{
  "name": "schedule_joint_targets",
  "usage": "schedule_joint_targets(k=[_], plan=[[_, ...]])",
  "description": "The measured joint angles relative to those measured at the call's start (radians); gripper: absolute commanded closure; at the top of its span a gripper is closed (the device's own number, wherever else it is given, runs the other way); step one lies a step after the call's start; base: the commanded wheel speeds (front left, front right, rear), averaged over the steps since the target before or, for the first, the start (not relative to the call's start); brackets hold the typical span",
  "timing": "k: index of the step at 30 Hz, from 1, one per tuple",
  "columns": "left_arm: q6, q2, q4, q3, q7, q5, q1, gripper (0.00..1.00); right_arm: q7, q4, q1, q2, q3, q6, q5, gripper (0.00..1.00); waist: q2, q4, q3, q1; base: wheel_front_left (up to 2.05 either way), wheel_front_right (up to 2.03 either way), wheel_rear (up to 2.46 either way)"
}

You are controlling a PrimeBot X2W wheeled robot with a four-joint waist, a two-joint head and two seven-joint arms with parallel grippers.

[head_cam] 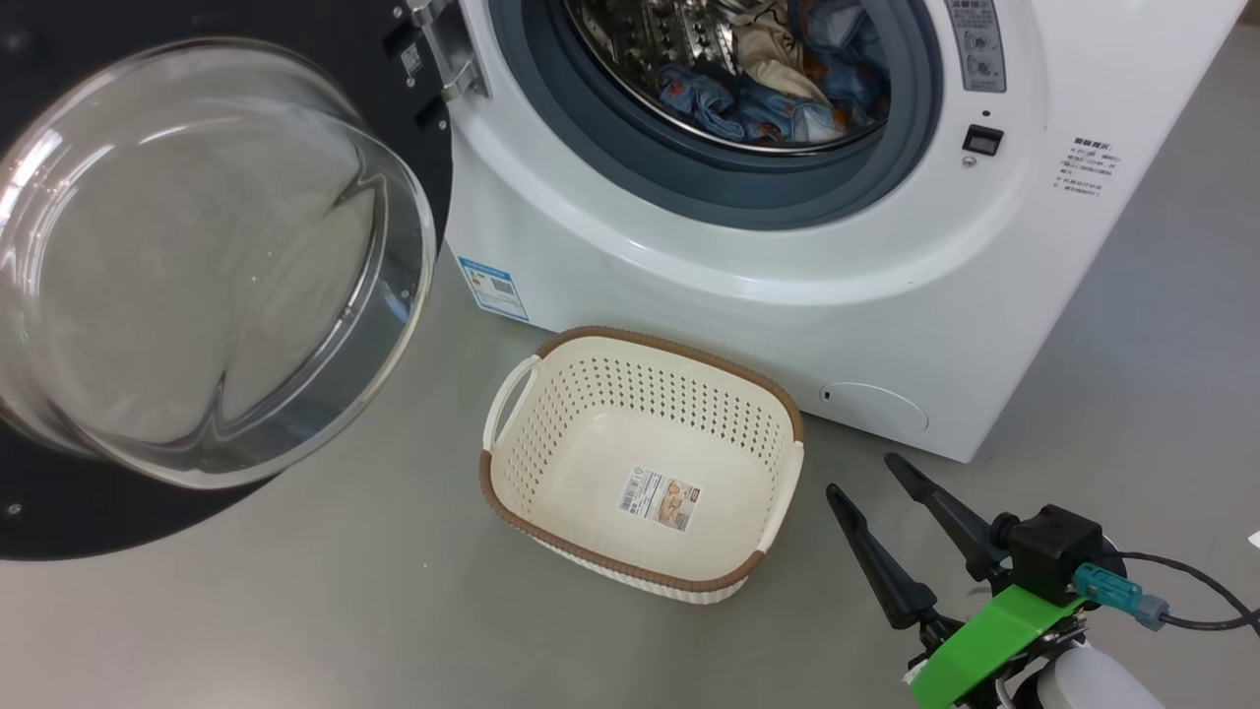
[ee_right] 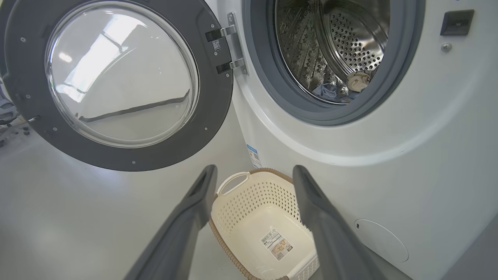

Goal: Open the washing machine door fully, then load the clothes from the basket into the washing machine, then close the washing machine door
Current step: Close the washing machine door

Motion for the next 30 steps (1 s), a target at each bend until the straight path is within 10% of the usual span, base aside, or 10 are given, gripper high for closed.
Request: schedule_joint_targets(k=[13, 30], plan=[[0.039, 0.044, 0.189, -0.077, 0.301, -0.041, -0.083, 1.0, 0.0, -0.004, -0.008, -0.029, 0.001, 0.0, -0.004, 0.0, 0.0, -0.004, 0.047, 0.0, 0.0, 0.0, 0.0], [0.015, 0.065, 0.03, -0.16, 0.566, -0.075, -0.013, 1.0, 0.0, -0.001, -0.01, -0.018, 0.0, 0.0, -0.004, 0.0, 0.0, 0.002, 0.018, 0.0, 0.0, 0.0, 0.0]])
